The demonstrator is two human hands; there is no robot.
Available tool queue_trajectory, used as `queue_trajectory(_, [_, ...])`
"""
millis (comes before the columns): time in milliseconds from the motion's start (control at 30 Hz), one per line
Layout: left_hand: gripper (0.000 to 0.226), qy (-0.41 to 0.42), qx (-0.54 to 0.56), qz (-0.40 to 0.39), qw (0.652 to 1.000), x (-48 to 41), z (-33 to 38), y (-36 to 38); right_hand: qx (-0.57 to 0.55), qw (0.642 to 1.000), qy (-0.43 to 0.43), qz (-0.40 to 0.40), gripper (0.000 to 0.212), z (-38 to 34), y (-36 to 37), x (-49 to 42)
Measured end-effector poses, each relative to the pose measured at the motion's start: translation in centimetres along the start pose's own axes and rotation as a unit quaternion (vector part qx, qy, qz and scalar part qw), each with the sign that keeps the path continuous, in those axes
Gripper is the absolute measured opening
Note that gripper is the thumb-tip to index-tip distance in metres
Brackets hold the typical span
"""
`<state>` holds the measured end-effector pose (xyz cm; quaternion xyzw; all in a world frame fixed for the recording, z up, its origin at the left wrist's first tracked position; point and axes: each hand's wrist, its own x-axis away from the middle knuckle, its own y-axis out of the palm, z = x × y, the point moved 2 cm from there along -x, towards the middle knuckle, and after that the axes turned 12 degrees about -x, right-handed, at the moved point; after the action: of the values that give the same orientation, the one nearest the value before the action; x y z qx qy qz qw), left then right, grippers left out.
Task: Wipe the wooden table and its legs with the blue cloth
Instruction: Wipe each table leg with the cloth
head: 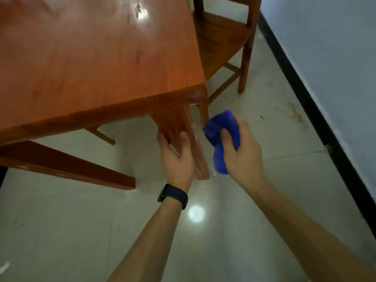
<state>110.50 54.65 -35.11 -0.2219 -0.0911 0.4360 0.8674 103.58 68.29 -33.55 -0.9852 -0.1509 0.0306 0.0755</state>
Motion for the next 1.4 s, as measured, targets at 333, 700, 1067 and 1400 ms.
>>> queue_trajectory(333, [0.060, 0.167, 0.085, 0.121, 0.975, -2.1, -2.6, 2.3, -0.078, 0.951, -0.296, -0.045, 0.043, 1.9, 6.1, -3.8])
queue_trajectory(700, [0.060, 0.151, 0.025, 0.165, 0.974, 0.1, -2.8, 1.9, -0.153, 0.964, -0.177, -0.126, 0.034, 6.3, 2.7, -6.8])
queue_trajectory(1067, [0.064, 0.378, -0.294, 0.388, 0.787, 4.3, 9.6, -3.0, -0.048, 0.961, -0.137, -0.235, 0.037, 8.3, 3.4, -4.6])
queue_trajectory(1400, [0.056, 0.322, -0.428, 0.320, 0.782, 3.3, 10.7, -1.9, -0.181, 0.925, -0.272, -0.192, 0.035, -5.9, -0.1, -8.0])
